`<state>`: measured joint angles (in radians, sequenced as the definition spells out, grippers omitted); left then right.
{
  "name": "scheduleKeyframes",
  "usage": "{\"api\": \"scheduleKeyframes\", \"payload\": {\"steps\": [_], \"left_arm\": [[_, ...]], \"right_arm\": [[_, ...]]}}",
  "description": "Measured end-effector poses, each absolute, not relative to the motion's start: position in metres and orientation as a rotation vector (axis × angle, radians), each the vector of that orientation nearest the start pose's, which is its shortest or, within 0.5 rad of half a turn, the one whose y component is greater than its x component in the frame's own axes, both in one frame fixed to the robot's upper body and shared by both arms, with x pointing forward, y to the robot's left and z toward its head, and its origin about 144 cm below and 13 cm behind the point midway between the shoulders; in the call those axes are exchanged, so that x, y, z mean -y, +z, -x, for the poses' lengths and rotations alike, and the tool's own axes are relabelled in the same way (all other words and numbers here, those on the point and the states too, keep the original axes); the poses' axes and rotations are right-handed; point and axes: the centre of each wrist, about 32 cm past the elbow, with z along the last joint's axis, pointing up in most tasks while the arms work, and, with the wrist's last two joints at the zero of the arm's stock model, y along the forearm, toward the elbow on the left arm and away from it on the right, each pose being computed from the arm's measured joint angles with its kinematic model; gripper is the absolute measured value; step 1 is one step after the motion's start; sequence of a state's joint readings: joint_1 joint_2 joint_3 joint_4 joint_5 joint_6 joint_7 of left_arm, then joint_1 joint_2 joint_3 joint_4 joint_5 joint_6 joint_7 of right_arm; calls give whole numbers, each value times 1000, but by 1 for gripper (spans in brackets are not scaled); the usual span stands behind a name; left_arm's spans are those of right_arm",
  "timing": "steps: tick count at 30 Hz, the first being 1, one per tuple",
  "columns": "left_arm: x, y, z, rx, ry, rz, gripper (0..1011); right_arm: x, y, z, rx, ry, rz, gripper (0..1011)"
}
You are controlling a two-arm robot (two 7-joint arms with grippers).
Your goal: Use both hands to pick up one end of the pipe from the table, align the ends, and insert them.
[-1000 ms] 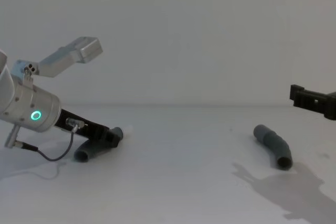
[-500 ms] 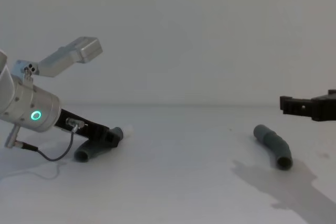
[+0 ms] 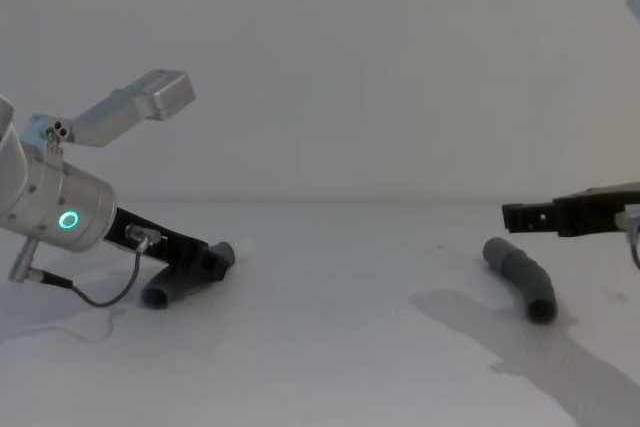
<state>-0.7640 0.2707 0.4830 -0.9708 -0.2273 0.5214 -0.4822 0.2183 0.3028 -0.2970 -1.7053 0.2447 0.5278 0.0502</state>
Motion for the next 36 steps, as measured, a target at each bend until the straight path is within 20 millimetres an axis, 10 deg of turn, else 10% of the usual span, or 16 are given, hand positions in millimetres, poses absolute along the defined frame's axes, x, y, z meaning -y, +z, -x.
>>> {"api": "scheduleKeyframes", "payload": {"steps": [36], "left_arm": [[-237, 1244, -643, -218, 926, -533, 331]], "right_arm": [[195, 1231, -555, -225, -1315, 429, 1000]]}}
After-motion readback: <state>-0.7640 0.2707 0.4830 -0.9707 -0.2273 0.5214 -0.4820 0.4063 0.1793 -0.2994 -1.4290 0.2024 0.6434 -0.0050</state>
